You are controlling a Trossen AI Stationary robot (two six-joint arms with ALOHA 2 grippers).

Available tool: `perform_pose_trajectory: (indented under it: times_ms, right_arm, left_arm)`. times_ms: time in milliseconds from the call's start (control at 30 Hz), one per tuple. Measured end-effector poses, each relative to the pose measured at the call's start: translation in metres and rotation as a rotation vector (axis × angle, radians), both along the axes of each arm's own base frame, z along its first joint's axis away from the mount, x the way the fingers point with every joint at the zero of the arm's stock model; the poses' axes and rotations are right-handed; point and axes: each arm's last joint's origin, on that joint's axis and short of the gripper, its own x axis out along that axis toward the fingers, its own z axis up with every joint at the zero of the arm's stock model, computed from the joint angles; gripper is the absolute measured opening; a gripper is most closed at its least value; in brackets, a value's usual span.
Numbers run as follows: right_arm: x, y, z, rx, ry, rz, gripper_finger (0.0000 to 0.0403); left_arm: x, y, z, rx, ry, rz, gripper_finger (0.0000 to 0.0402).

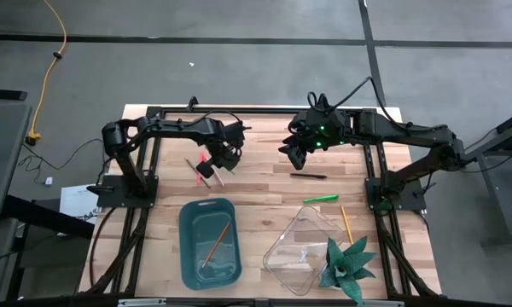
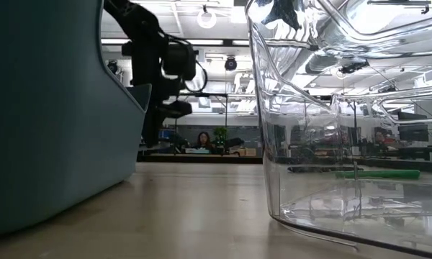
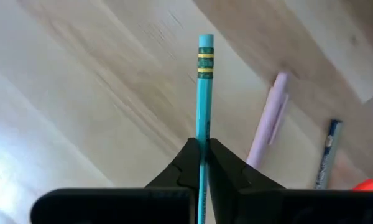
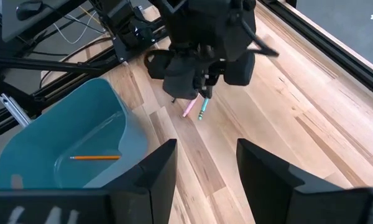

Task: Sort pens & pencils
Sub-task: Put the light blue pencil into the blue bin

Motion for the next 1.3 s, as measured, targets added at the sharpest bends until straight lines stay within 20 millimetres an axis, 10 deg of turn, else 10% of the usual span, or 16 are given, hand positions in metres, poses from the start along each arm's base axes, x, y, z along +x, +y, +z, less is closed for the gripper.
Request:
perform_pose_trajectory:
  times_ms: [1300]
  right_arm:
    - [-0.004, -0.006, -0.003, -0.042, 0.046, 0.056, 0.0158]
  left_arm:
    - [-0.034, -0.155, 0.112, -0.053, -0.126, -0.058, 0.0014]
